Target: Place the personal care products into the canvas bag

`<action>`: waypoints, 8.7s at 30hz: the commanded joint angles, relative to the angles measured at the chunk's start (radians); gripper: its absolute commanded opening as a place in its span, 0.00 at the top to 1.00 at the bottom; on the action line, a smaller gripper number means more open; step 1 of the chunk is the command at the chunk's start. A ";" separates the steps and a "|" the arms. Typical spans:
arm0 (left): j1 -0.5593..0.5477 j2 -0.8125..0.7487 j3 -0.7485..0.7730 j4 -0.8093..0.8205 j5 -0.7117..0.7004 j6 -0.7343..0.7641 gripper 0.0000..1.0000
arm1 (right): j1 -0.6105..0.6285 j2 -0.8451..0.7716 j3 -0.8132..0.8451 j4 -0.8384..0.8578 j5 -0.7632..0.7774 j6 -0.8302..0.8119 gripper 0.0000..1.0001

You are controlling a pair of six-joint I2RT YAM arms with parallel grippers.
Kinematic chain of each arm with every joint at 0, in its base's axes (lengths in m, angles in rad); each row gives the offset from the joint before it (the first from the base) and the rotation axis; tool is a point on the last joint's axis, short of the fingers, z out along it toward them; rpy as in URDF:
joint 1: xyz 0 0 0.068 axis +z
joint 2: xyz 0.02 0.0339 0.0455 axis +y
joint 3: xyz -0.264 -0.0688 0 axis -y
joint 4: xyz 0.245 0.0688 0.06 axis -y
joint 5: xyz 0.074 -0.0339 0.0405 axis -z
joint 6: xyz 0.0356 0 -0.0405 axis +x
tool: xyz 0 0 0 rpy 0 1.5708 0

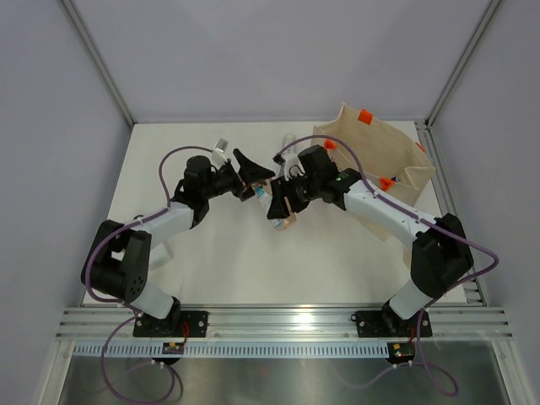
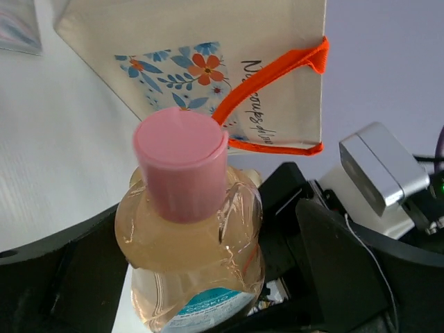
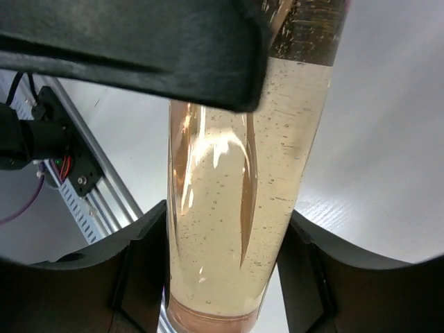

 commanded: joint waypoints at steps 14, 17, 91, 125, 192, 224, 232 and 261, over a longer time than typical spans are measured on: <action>0.081 -0.303 0.222 -0.685 -0.228 0.535 0.01 | -0.267 -0.280 0.167 -0.218 -0.348 -0.365 1.00; 0.100 -0.341 0.219 -0.765 -0.301 0.604 0.01 | -0.314 -0.331 0.215 -0.236 -0.342 -0.380 1.00; 0.644 0.165 0.217 -1.169 -0.850 0.693 0.01 | -0.764 -0.267 0.342 -0.592 -0.690 -0.755 0.00; 0.102 -0.088 0.090 -0.365 -0.045 0.200 1.00 | -0.076 -0.270 0.055 -0.090 -0.011 -0.065 0.00; -0.021 -0.324 0.332 -0.840 -0.275 0.630 0.01 | -0.480 -0.254 0.377 -0.261 -0.159 -0.394 1.00; -0.010 -0.124 0.312 -0.698 -0.307 0.781 0.01 | -0.693 0.143 0.482 -0.512 0.198 -0.756 0.44; -0.109 0.246 0.616 -0.719 -0.462 0.761 0.02 | -0.695 -0.035 0.551 -0.525 0.077 -0.651 0.01; -0.222 1.072 1.587 -1.081 -0.870 0.798 0.17 | -0.695 -0.655 -0.178 0.046 -0.543 -0.443 0.01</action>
